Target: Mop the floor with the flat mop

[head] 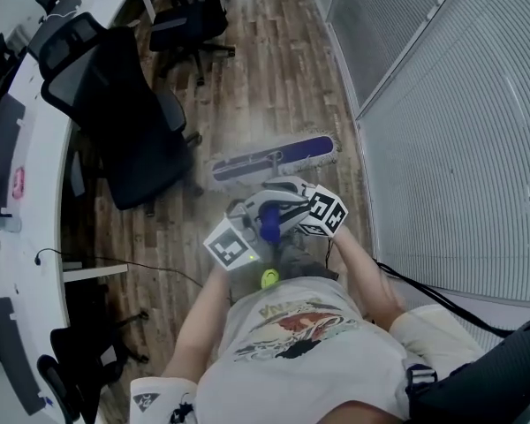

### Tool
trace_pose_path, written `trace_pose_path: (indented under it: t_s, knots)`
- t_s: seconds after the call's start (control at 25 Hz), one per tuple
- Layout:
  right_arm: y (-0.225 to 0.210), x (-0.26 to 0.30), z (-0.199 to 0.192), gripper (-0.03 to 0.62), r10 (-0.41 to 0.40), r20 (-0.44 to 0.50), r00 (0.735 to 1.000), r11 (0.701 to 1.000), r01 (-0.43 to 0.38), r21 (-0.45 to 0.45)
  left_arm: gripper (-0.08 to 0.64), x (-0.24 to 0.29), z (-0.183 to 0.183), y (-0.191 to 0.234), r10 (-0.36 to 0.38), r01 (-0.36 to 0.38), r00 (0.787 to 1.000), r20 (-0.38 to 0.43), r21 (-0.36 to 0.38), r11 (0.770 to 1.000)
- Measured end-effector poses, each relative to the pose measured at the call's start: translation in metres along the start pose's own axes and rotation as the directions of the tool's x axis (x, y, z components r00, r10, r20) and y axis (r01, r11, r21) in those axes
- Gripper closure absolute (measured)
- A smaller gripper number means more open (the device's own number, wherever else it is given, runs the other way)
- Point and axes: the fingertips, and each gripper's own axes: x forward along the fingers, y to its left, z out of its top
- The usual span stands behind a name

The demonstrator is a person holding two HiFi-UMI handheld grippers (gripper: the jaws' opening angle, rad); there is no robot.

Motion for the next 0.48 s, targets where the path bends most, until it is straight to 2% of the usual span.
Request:
trace_pose_path:
  t_s: [0.24, 0.48]
  knots:
    - [-0.082, -0.001, 0.029, 0.390, -0.002, 0.075, 0.997, 1.000, 0.000, 0.025, 0.548, 0.034, -0.020, 0.082, 0.014, -0.014, 1.000, -0.010, 0.011, 1.000]
    - [-0.152, -0.003, 0.041, 0.423, 0.000, 0.038, 0.999, 0.997, 0.003, -0.083, 0.549, 0.067, -0.055, 0.144, -0.020, 0.020, 0.999, -0.050, 0.009, 1.000]
